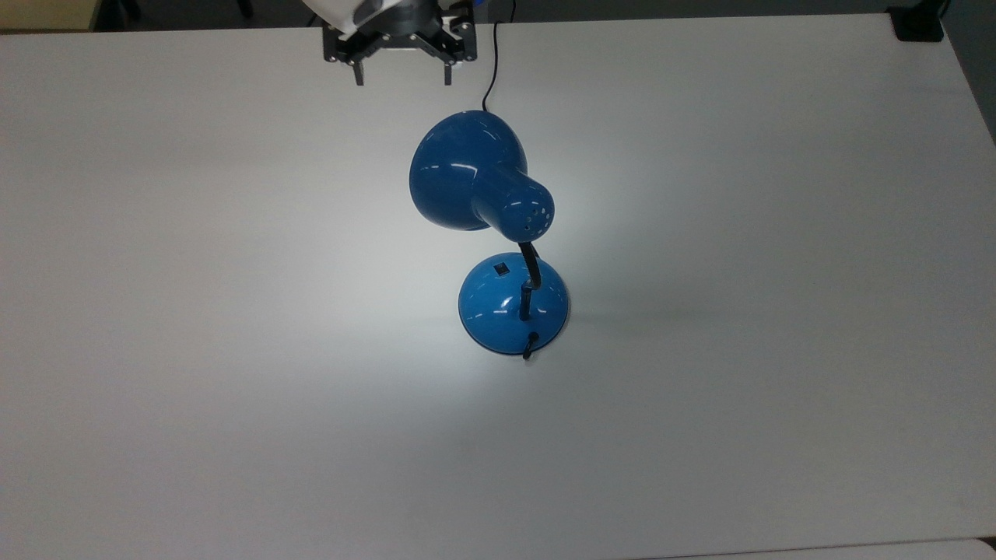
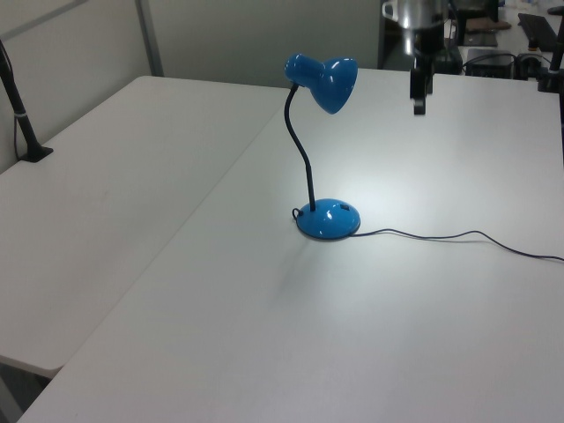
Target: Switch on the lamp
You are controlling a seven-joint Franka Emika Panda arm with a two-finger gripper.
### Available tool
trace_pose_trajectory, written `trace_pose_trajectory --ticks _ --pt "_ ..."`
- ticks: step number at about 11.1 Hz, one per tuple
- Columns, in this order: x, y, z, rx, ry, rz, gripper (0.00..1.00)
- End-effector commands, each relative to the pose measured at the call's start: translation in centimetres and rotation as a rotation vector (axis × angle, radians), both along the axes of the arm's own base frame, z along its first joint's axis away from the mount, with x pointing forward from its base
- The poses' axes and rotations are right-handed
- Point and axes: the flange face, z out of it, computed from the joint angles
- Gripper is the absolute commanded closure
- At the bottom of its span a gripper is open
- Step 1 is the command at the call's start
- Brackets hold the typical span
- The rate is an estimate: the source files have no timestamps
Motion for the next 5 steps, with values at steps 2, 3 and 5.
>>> trace_pose_trajectory --ticks 2,3,5 --pt "0.8 -5.3 3.4 0.081 -0.123 -0.111 0.00" --pt "0.9 -5.3 4.2 0.077 -0.136 -0.091 0.00" --pt "1.0 -5.3 4.3 0.075 -0.139 -0.089 0.00"
